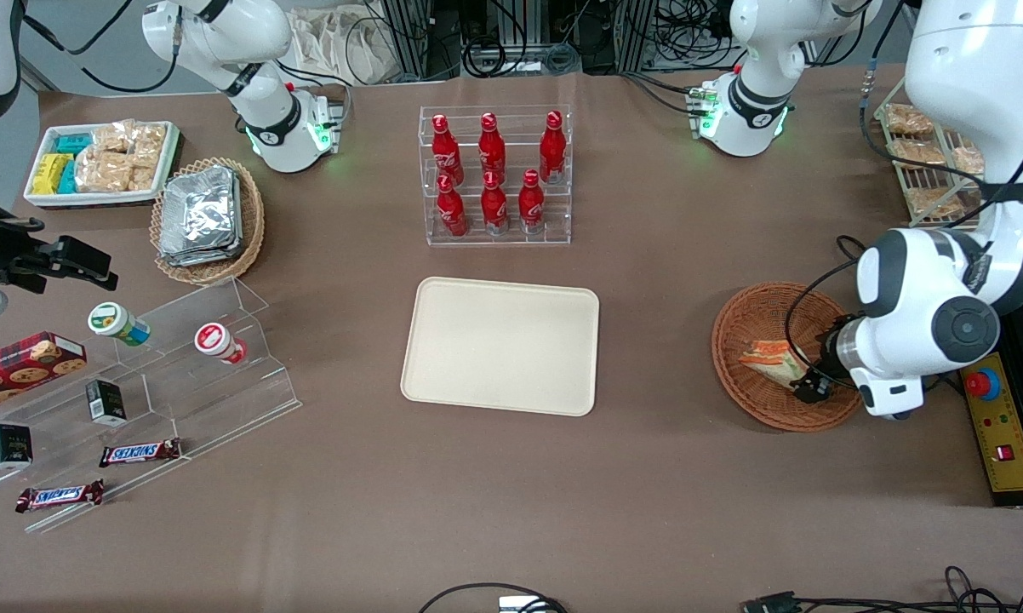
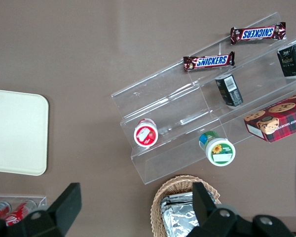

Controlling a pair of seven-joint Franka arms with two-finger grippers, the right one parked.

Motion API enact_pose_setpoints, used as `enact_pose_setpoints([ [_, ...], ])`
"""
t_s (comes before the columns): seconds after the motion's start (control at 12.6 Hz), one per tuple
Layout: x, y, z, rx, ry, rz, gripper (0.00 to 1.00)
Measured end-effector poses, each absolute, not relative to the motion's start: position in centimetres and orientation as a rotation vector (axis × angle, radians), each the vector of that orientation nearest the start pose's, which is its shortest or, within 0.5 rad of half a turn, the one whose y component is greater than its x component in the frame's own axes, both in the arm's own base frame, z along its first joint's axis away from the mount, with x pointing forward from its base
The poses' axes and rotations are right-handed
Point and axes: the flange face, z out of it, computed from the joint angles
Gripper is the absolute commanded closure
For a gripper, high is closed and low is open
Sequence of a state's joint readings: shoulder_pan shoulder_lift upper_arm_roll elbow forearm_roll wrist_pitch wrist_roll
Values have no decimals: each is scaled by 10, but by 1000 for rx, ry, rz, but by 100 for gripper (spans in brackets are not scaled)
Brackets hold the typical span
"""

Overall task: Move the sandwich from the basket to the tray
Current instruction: 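Lower the open left gripper over the wrapped sandwich in the wicker basket, then close the left gripper on the sandwich's wrapped edge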

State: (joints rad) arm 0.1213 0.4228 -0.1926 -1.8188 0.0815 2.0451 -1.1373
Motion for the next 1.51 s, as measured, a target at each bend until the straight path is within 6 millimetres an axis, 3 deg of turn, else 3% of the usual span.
enact_pose_setpoints([
  [0.56,599,-32,263,-2562,-1510,312,0],
  [0.72,600,-30,256,-2567,-1522,299,4],
  [0.95,602,-30,236,-2566,-1535,306,35],
  [1.11,605,-31,228,-2568,-1542,306,77],
  [1.19,608,-32,227,-2572,-1547,300,91],
  [1.51,618,-31,238,-2582,-1543,291,96],
])
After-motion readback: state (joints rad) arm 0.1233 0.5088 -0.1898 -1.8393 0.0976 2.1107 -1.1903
